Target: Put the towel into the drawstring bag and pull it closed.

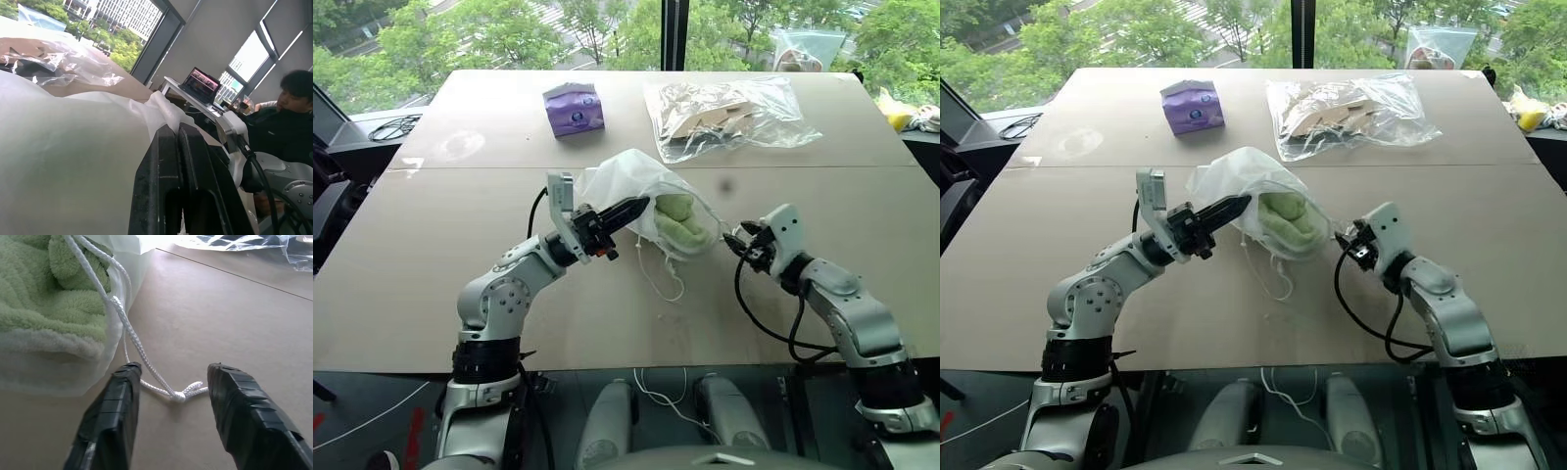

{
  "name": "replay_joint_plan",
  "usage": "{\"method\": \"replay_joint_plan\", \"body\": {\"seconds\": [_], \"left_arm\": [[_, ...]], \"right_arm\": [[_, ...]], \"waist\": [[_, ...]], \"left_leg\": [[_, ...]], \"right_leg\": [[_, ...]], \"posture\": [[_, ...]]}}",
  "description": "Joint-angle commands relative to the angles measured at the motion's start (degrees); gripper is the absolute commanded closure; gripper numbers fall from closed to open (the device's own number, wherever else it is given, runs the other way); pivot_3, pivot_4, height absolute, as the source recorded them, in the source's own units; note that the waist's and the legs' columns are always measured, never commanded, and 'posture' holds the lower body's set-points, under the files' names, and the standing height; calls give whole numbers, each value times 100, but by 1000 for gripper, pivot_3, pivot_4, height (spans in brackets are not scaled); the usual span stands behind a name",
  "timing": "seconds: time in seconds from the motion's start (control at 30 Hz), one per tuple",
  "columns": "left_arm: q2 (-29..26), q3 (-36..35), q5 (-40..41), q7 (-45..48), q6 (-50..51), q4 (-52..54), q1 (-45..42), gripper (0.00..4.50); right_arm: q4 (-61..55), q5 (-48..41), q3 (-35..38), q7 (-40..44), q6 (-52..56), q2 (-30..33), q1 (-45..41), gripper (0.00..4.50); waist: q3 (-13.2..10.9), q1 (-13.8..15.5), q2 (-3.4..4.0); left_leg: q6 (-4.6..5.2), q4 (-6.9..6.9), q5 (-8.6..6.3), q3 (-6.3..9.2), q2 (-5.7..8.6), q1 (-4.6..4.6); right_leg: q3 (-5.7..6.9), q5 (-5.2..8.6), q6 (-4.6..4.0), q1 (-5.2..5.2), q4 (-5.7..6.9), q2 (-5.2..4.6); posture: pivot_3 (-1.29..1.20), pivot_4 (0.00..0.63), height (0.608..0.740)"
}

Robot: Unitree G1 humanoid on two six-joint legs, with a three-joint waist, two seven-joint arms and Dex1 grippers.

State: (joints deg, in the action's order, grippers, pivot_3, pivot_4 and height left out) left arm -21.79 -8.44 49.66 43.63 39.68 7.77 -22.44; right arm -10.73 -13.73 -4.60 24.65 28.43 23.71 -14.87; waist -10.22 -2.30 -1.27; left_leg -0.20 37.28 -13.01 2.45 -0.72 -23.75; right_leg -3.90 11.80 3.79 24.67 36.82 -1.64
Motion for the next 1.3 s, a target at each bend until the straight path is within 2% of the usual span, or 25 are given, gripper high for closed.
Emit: {"method": "replay_joint_plan", "body": {"seconds": [0.03, 0.2, 0.3, 0.43, 0.67, 0.77, 0.87, 1.0, 1.17, 1.3], "left_arm": [[-17, -48, 25, 60, -61, 110, -62, 4500], [-17, -48, 10, 59, -72, 112, -59, 4500], [-12, -46, 1, 64, -84, 108, -56, 4500], [5, -53, -39, 23, -125, 97, -51, 4500], [102, -10, -483, -597, -114, -279, -257, 4500], [20, 76, -637, -357, -203, -344, -258, 4500], [-126, 143, -685, -46, -238, -187, -138, 3726], [-279, -146, -676, -81, -308, -240, -145, 2039], [-717, -539, -4, 294, 260, 112, 204, 2039], [-1003, 46, -495, 504, 225, 338, 674, 2039]], "right_arm": [[0, 139, 8, -50, -166, -86, -137, 1818], [277, 324, 149, -347, -374, -419, -314, 1818], [457, 417, 233, -603, -579, -651, -389, 2582], [526, 648, 291, -934, -803, -834, -350, 4412], [165, 552, 929, -1360, -755, -881, -685, 4462], [-51, 485, 1058, -1392, -433, -816, -884, 4462], [-186, 458, 1053, -1437, -214, -838, -971, 4500], [-313, 457, 999, -1437, -75, -886, -880, 4500], [-406, 469, 977, -1415, 26, -900, -784, 4500], [-400, 462, 987, -1424, 70, -912, -818, 4500]], "waist": [[0, 5, 0], [0, -5, 0], [0, -4, 0], [0, -3, 0], [0, 2, 0], [0, -16, 1], [0, -13, 1], [0, -7, 1], [0, -28, 2], [0, -7, 3]], "left_leg": [[0, 0, 0, 0, 1, -1], [0, 0, 0, 0, 1, 1], [0, 0, 0, 0, 0, 1], [0, 0, 0, 0, 1, 0], [0, 1, 0, 0, 2, 0], [0, 0, 0, 1, 1, 1], [0, -8, 0, 1, 1, 1], [0, -10, 0, 3, 1, 1], [0, -8, 0, 0, 0, 2], [0, -10, 0, 0, 0, 2]], "right_leg": [[0, 0, 0, 0, 0, -1], [0, 0, 0, 0, 0, -1], [0, -4, -5, 0, 1, -1], [0, -5, -7, 0, 1, -1], [0, -6, -8, 0, 1, -2], [0, -7, -8, 0, 3, -1], [0, -7, -9, 1, 3, -1], [1, -7, -10, 1, 3, -1], [0, -7, -9, 2, 3, -2], [0, -7, -10, 2, 3, -3]], "posture": [[0, 150, 740], [0, 150, 740], [0, 150, 740], [0, 150, 740], [0, 150, 740], [0, 150, 740], [0, 150, 740], [0, 150, 740], [0, 150, 740], [0, 150, 740]]}}
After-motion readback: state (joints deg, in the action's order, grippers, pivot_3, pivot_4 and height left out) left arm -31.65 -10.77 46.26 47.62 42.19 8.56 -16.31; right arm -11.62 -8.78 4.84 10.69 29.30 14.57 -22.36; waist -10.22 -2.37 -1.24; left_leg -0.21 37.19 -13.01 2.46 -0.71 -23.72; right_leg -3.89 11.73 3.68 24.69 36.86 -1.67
